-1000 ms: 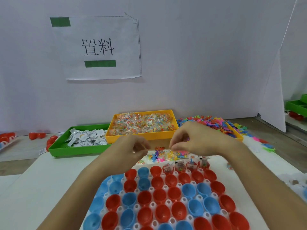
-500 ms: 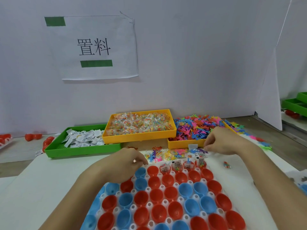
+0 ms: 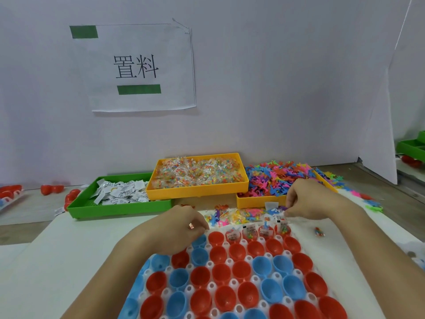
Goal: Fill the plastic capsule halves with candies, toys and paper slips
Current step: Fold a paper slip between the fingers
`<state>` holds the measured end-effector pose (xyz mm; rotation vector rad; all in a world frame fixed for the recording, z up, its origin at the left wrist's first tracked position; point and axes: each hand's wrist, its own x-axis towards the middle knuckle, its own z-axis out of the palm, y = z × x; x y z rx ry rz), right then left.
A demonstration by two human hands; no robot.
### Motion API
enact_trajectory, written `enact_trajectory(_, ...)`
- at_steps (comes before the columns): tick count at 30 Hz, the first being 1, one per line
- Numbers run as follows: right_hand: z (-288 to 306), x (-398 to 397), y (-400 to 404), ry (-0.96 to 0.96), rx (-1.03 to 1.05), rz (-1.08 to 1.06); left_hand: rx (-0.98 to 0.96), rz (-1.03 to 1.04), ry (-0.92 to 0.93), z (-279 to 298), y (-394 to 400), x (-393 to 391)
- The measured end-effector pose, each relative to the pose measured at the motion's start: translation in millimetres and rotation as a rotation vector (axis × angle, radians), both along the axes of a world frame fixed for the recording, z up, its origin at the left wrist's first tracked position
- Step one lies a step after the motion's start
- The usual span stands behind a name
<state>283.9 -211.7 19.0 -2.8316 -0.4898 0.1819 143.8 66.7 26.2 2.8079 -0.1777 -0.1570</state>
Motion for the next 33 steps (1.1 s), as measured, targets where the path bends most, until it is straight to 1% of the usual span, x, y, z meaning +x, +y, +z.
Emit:
enact_trajectory(4,18,-5,2,-0.08,0.078,0.025,-0.001,0.013,-0.043,2,-1,-1)
enact_trajectory(7,31,-18,15,-0.113,0.194,0.125,-0.05,0.021,-0.11,4,-3,-1)
enact_trajectory(9,38,-31,29,-0.072,0.299,0.225,-0.147,0.025,-0.175,5,-6,-1)
enact_trajectory(12,43,-50,53,0.012,0.456,0.388,-0.373,0.025,-0.29,8,-14,0)
enact_trajectory(14,44,-59,65,0.043,0.519,0.466,-0.505,0.012,-0.344,10,-19,0)
enact_trajectory(17,42,-66,75,0.031,0.558,0.489,-0.577,-0.011,-0.38,12,-20,-1)
enact_trajectory(21,41,-67,77,0.037,0.65,0.492,-0.662,0.024,-0.347,14,-16,-1)
enact_trajectory(24,40,-68,77,0.032,0.727,0.488,-0.705,0.035,-0.285,15,-15,-2)
enact_trajectory(27,39,-70,81,0.011,0.743,0.492,-0.725,0.033,-0.241,14,-16,-2)
enact_trajectory(30,38,-70,83,0.013,0.741,0.501,-0.67,0.031,-0.253,14,-16,-1)
enact_trajectory(33,39,-67,78,-0.05,0.724,0.466,-0.613,0.065,-0.297,12,-16,0)
